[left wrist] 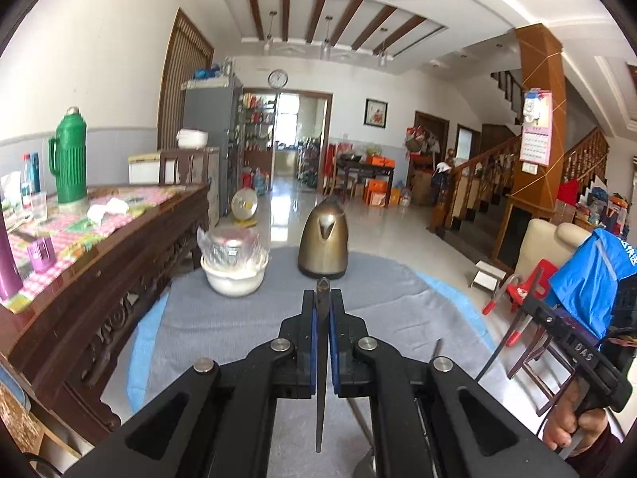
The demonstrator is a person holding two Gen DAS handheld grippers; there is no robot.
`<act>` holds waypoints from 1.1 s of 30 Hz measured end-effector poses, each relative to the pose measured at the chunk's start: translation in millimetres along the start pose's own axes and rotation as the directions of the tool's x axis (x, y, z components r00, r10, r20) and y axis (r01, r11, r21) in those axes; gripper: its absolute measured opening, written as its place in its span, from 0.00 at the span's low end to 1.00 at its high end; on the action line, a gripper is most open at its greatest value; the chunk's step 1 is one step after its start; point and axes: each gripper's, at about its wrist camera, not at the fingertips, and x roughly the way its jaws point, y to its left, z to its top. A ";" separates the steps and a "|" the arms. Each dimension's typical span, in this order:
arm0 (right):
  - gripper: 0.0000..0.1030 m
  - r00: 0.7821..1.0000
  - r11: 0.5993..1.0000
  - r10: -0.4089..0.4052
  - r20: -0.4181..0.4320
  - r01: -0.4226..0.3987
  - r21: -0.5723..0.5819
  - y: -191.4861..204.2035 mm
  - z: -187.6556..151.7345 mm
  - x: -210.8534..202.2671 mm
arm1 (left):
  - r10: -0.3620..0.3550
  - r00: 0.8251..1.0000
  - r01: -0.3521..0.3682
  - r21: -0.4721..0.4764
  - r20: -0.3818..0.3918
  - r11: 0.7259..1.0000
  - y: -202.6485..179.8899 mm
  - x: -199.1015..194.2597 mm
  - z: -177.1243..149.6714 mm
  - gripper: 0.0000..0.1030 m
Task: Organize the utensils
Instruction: 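Lift both held chopsticks and lower them tips-first into the dark cup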
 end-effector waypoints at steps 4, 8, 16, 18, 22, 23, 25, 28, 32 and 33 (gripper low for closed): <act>0.07 0.999 1.000 -0.002 0.036 0.003 -0.011 7.9 8.1 -10.9 | -0.024 0.999 0.024 0.017 0.046 1.000 -9.3 -20.5 9.9 0.05; 0.07 0.998 1.000 -0.002 0.057 0.003 -0.006 13.0 12.1 -18.1 | -0.048 0.996 0.046 0.028 0.076 0.999 -17.6 -34.3 16.4 0.05; 0.07 0.996 1.000 0.019 0.084 -0.018 -0.016 28.6 14.2 -27.9 | -0.093 0.985 0.088 0.040 0.146 0.995 -32.6 -61.0 31.3 0.05; 0.07 0.996 1.000 0.025 0.080 -0.023 -0.019 33.3 12.6 -27.4 | -0.112 0.980 0.106 0.046 0.162 0.993 -38.4 -65.8 33.4 0.05; 0.07 0.997 0.999 0.032 0.069 -0.031 -0.024 40.2 7.2 -27.7 | -0.141 0.975 0.132 0.066 0.170 0.989 -52.6 -67.9 30.4 0.05; 0.07 0.997 0.999 0.032 0.069 -0.031 -0.025 41.2 6.2 -28.0 | -0.148 0.975 0.139 0.069 0.166 0.988 -56.3 -67.1 28.3 0.05; 0.07 0.997 0.999 0.034 0.066 -0.033 -0.024 42.7 3.3 -29.4 | -0.156 0.975 0.145 0.077 0.160 0.986 -61.7 -65.4 24.2 0.05; 0.07 0.998 0.999 0.031 0.061 -0.030 -0.024 44.3 -2.5 -30.9 | -0.158 0.976 0.147 0.082 0.149 0.986 -67.3 -60.9 14.4 0.05; 0.07 0.998 1.000 0.026 0.049 -0.025 -0.018 42.8 -8.5 -32.2 | -0.162 0.980 0.155 0.059 0.119 0.986 -68.5 -51.0 1.4 0.05; 0.07 0.999 1.000 0.026 0.046 -0.025 -0.017 42.8 -9.1 -32.1 | -0.156 0.981 0.150 0.055 0.115 0.987 -70.0 -49.8 -1.9 0.05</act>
